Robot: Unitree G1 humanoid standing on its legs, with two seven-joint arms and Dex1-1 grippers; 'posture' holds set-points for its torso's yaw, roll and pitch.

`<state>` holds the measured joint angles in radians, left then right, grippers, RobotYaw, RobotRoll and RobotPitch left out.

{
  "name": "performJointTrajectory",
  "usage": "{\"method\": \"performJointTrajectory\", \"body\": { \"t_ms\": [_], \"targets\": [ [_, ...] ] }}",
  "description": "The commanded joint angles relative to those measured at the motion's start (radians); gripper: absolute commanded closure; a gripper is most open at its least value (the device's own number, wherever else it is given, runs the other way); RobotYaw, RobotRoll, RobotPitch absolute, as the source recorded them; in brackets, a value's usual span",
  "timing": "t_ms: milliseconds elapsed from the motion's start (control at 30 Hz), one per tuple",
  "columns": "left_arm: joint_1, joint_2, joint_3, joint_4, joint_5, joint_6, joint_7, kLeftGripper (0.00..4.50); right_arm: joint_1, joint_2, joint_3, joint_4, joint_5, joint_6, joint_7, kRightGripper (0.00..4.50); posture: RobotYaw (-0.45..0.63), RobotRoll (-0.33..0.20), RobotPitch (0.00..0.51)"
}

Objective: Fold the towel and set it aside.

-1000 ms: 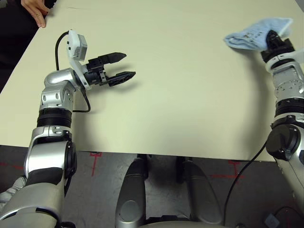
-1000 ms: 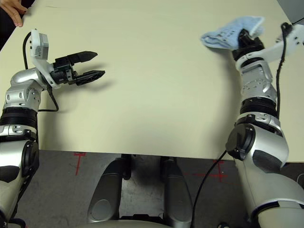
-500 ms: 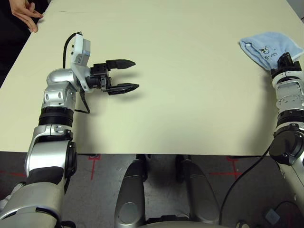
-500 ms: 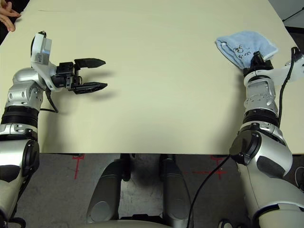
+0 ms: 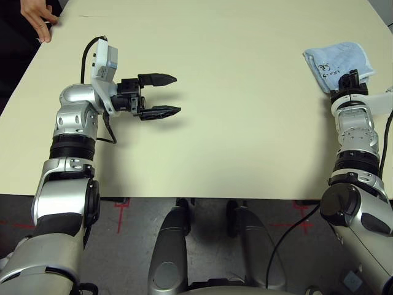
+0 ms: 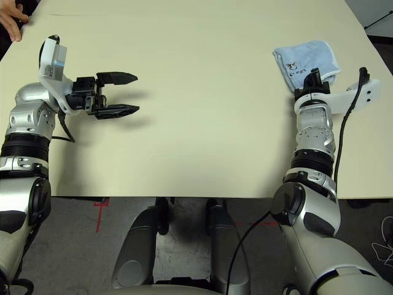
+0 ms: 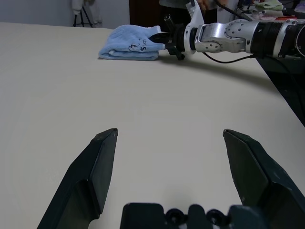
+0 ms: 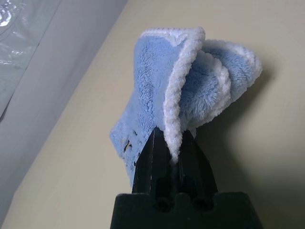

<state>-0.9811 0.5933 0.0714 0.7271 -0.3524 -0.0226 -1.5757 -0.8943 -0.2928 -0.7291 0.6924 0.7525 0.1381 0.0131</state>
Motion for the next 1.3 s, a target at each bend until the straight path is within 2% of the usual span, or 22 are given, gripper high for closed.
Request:
{"method": "performJointTrajectory", "body": {
  "t_ms": [33, 133, 300, 433, 567, 700, 767, 833, 933, 1000, 1067, 1133, 1200, 1300],
  "targets": [
    [0.006, 0.003, -0.009, 0.004, 0.007, 0.000, -0.016, 0.00, 0.035, 0.004, -0.010, -0.024, 0.015, 0.015, -0.029, 4.49, 0.01, 0.000, 0.299],
    [0.004, 0.003, -0.009, 0.007, 0.008, 0.000, -0.016, 0.00, 0.049, 0.019, -0.008, -0.062, 0.038, 0.045, -0.037, 4.49, 0.01, 0.000, 0.299],
    [0.002, 0.003, -0.008, 0.003, 0.005, 0.009, -0.010, 0.00, 0.091, 0.038, 0.009, -0.198, 0.066, 0.118, -0.085, 2.86, 0.01, 0.000, 0.302],
    [0.000, 0.007, -0.003, 0.000, 0.002, 0.019, -0.003, 0.00, 0.178, 0.035, 0.065, -0.442, -0.048, 0.246, -0.378, 1.39, 0.01, 0.000, 0.306],
    [-0.012, 0.007, -0.003, 0.018, 0.006, 0.014, -0.001, 0.00, 0.217, 0.053, 0.050, -0.631, 0.034, 0.382, -0.506, 0.02, 0.00, 0.000, 0.309],
    [-0.032, 0.001, -0.007, 0.043, 0.012, 0.006, 0.000, 0.00, 0.241, 0.068, 0.058, -0.767, 0.140, 0.499, -0.548, 0.02, -0.01, 0.000, 0.312],
    [-0.043, -0.003, -0.007, 0.054, 0.013, 0.003, 0.002, 0.00, 0.256, 0.049, 0.081, -0.815, 0.144, 0.519, -0.520, 0.02, -0.01, 0.000, 0.311],
    [-0.052, -0.009, 0.001, 0.062, 0.009, 0.006, 0.016, 0.00, 0.274, 0.002, 0.129, -0.828, 0.088, 0.497, -0.441, 0.02, -0.01, 0.000, 0.311],
    [-0.058, -0.020, 0.013, 0.066, 0.006, 0.000, 0.056, 0.00, 0.308, -0.125, 0.257, -0.776, -0.083, 0.376, -0.233, 0.02, -0.02, 0.000, 0.311],
    [-0.043, -0.044, 0.043, 0.049, 0.010, -0.034, 0.175, 0.00, 0.299, -0.193, 0.360, -0.669, -0.215, 0.213, -0.063, 0.02, -0.02, 0.000, 0.311],
    [0.014, -0.097, 0.109, -0.025, 0.017, -0.024, 0.444, 0.00, 0.220, -0.222, 0.464, -0.461, -0.344, 0.000, 0.102, 0.02, -0.02, 0.000, 0.310],
    [0.064, -0.138, 0.153, -0.092, 0.025, -0.018, 0.629, 0.00, 0.149, -0.227, 0.525, -0.274, -0.436, -0.172, 0.203, 0.02, 0.00, 0.000, 0.309],
    [0.095, -0.165, 0.175, -0.112, 0.074, -0.059, 0.811, 0.00, 0.079, -0.211, 0.533, -0.091, -0.479, -0.296, 0.238, 0.02, 0.03, 0.000, 0.306],
    [0.078, -0.189, 0.200, -0.049, 0.151, -0.146, 1.080, 0.00, -0.008, -0.199, 0.534, 0.144, -0.527, -0.452, 0.264, 0.02, 0.08, 0.000, 0.302]
  ]
}}
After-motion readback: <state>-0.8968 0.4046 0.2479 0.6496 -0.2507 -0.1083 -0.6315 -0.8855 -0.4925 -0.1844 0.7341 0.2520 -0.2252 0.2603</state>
